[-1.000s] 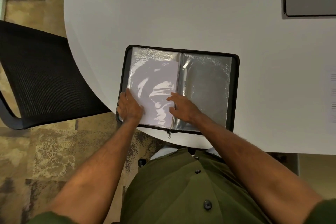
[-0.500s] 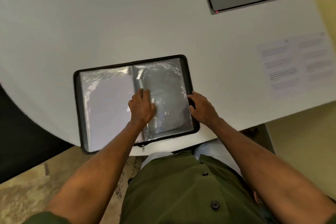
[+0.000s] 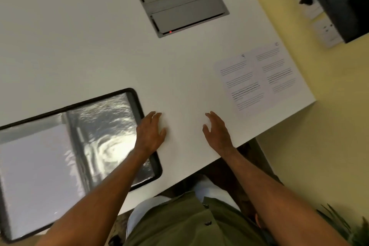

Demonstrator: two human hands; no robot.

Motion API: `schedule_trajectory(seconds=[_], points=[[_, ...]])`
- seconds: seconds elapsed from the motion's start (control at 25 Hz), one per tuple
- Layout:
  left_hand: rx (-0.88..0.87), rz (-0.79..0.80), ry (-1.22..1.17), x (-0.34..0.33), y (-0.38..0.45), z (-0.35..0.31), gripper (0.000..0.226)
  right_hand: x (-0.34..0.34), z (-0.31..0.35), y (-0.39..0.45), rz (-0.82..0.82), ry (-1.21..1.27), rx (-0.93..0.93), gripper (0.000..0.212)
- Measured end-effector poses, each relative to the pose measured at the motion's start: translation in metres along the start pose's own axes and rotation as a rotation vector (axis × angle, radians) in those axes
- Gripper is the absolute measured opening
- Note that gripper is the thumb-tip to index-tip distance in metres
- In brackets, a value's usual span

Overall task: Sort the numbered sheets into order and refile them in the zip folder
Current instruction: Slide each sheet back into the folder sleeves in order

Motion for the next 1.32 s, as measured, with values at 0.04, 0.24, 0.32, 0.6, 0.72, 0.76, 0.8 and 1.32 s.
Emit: schedule_trajectory(seconds=[0.04,0.24,0.32,0.6,0.72,0.76,0.8,1.32], points=[[-0.011,0.006,0.007,-0.009,0.012,-0.016,0.066,0.013,-0.012,0.007,-0.011,0.004,-0.01,0.052],[-0.042,0.038,0.006,-0.047,0.07,-0.101,0.067,0.079,-0.071,0.046,-0.072,0.012,-0.031,0.052],[-0.048,0.06,0.007,-0.058,0.092,-0.129,0.067,0.102,-0.092,0.06,-0.101,0.03,-0.049,0.053],[-0.122,0.086,0.056,-0.075,0.167,-0.206,0.068,0.159,-0.143,0.101,-0.187,0.069,-0.125,0.058],[-0.11,0.063,0.064,-0.071,0.198,-0.228,0.072,0.165,-0.157,0.116,-0.175,0.056,-0.165,0.069],[-0.105,0.05,0.067,-0.069,0.207,-0.233,0.074,0.165,-0.161,0.12,-0.158,0.038,-0.184,0.076],[-0.097,0.037,0.071,-0.067,0.216,-0.238,0.076,0.164,-0.166,0.124,-0.138,0.017,-0.202,0.085],[-0.027,0.037,0.2,-0.06,0.266,-0.255,0.064,0.143,-0.184,0.135,-0.014,-0.146,-0.239,0.124]])
Point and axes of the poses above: each hand's wrist, its own y-axis towards the middle knuckle, its own x-axis out of the back of the hand, z = x × y, the point moved 4 cm from there along y, towards the middle knuckle, and after that the axes turned 5 degrees about z, right-handed, at the moved point
